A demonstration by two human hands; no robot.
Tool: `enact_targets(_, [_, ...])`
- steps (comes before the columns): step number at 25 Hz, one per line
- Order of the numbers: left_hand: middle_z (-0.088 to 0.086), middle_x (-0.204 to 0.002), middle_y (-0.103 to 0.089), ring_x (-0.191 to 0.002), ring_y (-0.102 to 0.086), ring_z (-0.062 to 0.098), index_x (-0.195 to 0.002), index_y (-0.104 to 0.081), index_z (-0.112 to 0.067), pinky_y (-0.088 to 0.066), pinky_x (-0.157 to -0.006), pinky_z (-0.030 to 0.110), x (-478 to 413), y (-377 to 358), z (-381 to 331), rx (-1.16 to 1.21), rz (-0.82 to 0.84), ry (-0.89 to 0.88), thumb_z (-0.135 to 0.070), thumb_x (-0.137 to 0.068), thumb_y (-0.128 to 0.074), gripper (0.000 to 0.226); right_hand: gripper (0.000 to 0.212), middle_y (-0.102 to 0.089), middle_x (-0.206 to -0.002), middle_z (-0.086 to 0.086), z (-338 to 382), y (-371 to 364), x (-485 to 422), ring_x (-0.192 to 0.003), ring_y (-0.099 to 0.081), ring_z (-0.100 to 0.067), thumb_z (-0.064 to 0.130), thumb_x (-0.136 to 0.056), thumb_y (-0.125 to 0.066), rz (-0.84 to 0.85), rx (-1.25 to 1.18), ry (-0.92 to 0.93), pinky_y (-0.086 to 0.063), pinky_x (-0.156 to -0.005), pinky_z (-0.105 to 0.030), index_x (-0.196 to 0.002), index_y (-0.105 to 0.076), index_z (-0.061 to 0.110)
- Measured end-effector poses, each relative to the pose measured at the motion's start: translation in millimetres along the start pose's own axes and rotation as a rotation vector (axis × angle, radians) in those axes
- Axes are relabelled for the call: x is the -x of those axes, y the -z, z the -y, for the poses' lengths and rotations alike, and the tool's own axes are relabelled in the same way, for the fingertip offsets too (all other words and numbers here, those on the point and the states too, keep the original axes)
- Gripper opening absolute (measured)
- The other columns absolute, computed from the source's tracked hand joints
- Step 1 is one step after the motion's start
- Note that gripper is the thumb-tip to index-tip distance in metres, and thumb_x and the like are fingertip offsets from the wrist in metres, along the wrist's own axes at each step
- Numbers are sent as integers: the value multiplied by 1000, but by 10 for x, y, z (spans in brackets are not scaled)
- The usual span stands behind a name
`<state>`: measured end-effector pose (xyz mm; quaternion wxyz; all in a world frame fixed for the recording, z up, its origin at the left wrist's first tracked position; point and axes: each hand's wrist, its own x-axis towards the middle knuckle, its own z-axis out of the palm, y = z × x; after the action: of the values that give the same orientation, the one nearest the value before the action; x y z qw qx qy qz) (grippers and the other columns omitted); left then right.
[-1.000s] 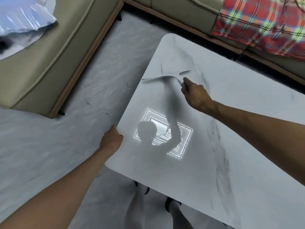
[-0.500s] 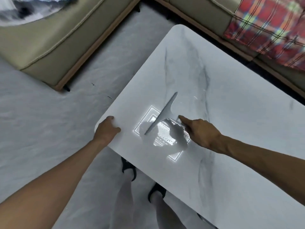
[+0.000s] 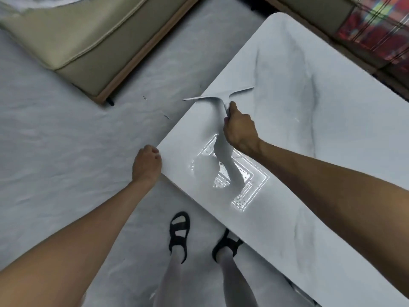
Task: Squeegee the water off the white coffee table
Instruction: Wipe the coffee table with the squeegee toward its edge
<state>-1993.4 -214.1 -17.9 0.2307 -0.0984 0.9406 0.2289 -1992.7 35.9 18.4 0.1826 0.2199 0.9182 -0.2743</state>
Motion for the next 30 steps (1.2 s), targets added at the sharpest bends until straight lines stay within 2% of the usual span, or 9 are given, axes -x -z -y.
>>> enact_targets(2, [16,-131,-55,-117,-54,32,-129,-49,-6,-45,-96,37,4,25,147,25,68,24,-6,-92,-48,36,45,-62,-94,-19,58,-229,283,-87,-58,-42,17,-94,-36,27,23,66,-34,-65,-34,-139,-32,17])
enact_targets(7, [16,-126,-56,-103,-58,33,-145,-31,-16,-44,-76,30,27,6,229,25,288,29,-6,-88,-48,60,53,-61,-93,-6,-524,-86,1054,-81,-59,-37,32,-97,-31,244,336,235,-43,-64,-36,-148,-22,37])
enact_targets(11, [12,-124,-57,-91,-53,25,-136,-41,-16,-46,-76,31,-41,75,268,143,296,82,-7,-87,-48,50,47,-64,-98,0,-824,277,1294,-84,-62,-33,37,-98,-34,248,421,202,-49,-68,-37,-143,-24,47])
enact_targets(13, [11,-125,-58,-91,-53,23,-126,-49,-15,-46,-78,32,-85,149,303,215,237,127,-6,-88,-46,39,46,-65,-99,1,-660,245,1236,-89,-62,-32,39,-98,-35,205,366,283,-50,-71,-37,-142,-26,47])
enact_targets(16, [8,-136,-55,-105,-56,25,-133,-48,-13,-44,-82,28,-164,285,427,198,160,138,-4,-88,-47,46,45,-65,-111,2,-67,-186,993,-102,-61,-27,47,-99,-31,277,289,437,-46,-79,-35,-144,-29,45])
enact_targets(21, [12,-142,-50,-116,-56,30,-146,-34,-16,-40,-79,26,-189,335,606,16,255,33,-5,-88,-49,62,43,-64,-114,-1,384,-702,728,-98,-62,-31,44,-102,-25,310,407,568,-43,-72,-33,-144,-31,43])
enact_targets(24, [11,-141,-50,-115,-56,30,-149,-29,-18,-43,-82,29,-104,240,550,-27,314,-10,-6,-88,-47,65,43,-63,-101,-1,25,-516,768,-89,-62,-31,45,-102,-24,270,443,572,-40,-66,-33,-144,-27,47])
enact_targets(27, [11,-127,-56,-107,-57,31,-133,-42,-14,-46,-82,32,9,107,401,-36,363,-125,-10,-88,-45,45,44,-65,-99,3,-507,-160,912,-89,-63,-27,45,-101,-25,258,473,478,-43,-68,-33,-144,-24,51])
enact_targets(30, [13,-140,-43,-124,-48,32,-134,-39,-4,-43,-102,40,50,-4,270,-123,400,-192,-3,-89,-43,45,45,-65,-96,7,-902,174,1122,-86,-63,-25,46,-100,-23,230,558,382,-47,-69,-34,-145,-27,49])
